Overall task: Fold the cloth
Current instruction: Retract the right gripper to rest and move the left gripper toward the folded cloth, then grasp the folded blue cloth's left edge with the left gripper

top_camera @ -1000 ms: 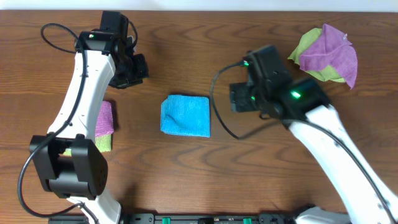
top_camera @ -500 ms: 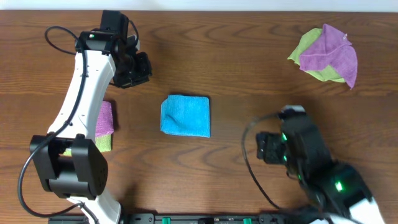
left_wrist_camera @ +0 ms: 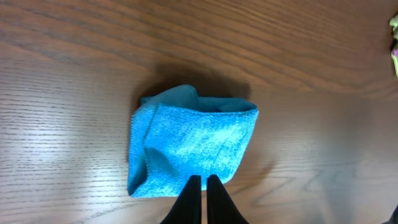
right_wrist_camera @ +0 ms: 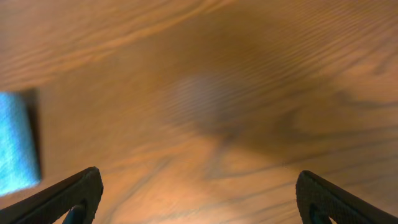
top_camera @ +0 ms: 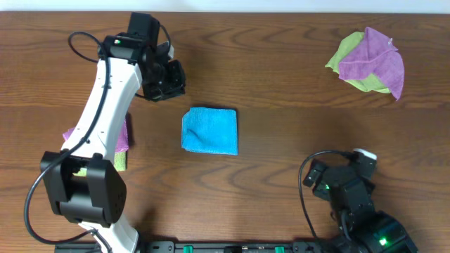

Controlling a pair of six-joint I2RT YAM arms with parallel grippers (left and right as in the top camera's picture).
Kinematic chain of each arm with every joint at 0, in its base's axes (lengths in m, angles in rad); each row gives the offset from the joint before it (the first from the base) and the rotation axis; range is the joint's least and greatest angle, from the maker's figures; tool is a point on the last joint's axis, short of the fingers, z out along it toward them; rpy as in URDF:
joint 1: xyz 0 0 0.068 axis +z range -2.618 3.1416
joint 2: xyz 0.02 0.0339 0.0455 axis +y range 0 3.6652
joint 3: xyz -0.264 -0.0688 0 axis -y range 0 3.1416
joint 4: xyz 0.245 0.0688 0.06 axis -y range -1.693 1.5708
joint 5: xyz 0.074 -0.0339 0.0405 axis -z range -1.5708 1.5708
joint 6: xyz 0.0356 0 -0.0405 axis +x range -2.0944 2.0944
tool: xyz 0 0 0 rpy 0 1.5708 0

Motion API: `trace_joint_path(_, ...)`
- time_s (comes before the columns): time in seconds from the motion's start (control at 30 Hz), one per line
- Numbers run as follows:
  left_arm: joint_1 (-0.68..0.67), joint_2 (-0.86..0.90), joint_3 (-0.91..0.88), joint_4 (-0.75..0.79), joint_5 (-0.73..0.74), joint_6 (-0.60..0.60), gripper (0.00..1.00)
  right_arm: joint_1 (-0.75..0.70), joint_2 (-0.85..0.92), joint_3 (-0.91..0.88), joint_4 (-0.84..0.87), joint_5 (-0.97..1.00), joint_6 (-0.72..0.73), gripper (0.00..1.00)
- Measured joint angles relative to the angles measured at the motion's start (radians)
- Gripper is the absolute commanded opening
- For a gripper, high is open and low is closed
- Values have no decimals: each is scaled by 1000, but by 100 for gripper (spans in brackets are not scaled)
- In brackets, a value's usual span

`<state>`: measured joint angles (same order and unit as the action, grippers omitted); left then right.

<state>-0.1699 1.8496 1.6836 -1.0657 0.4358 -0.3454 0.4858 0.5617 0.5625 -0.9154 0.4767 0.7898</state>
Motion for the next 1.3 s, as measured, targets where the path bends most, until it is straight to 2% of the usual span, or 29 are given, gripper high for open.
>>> trace_joint_path(0.07, -10, 0, 0, 0, 3, -26, 20, 0, 0, 0, -15, 78, 6, 99)
trace_joint_path(0.13, -11, 0, 0, -1, 3, -47, 23, 0, 0, 0, -22, 135, 8, 99)
trace_joint_path(0.3, -10, 0, 0, -52, -6, -101, 26, 0, 0, 0, -29, 216, 11, 99)
trace_joint_path(0.57, -10, -27, 0, -158, -55, -161, 31, 0, 0, 0, -30, 195, 12, 99)
trace_joint_path(0.6, -10, -48, 0, -179, -71, -169, 33, 0, 0, 0, -30, 183, 13, 99)
trace_joint_path(0.67, -10, -112, 0, -218, -100, -187, 55, 0, 0, 0, -30, 156, 14, 99)
trace_joint_path(0.7, -10, -134, 0, -237, -109, -198, 61, 0, 0, 0, -30, 149, 14, 99)
trace_joint_path(0.8, -7, -229, -33, -257, -133, -241, 70, 0, 0, 0, -29, 124, 14, 99)
trace_joint_path(1.0, 7, -439, -362, -75, -127, -332, 90, 0, -1, -2, -30, 110, 14, 99)
trace_joint_path(1.17, 10, -575, -626, 158, -85, -422, 96, 0, -1, -2, -31, 103, 14, 99)
trace_joint_path(1.3, 11, -611, -788, 385, -24, -498, 96, 0, -1, -2, -30, 103, 14, 99)
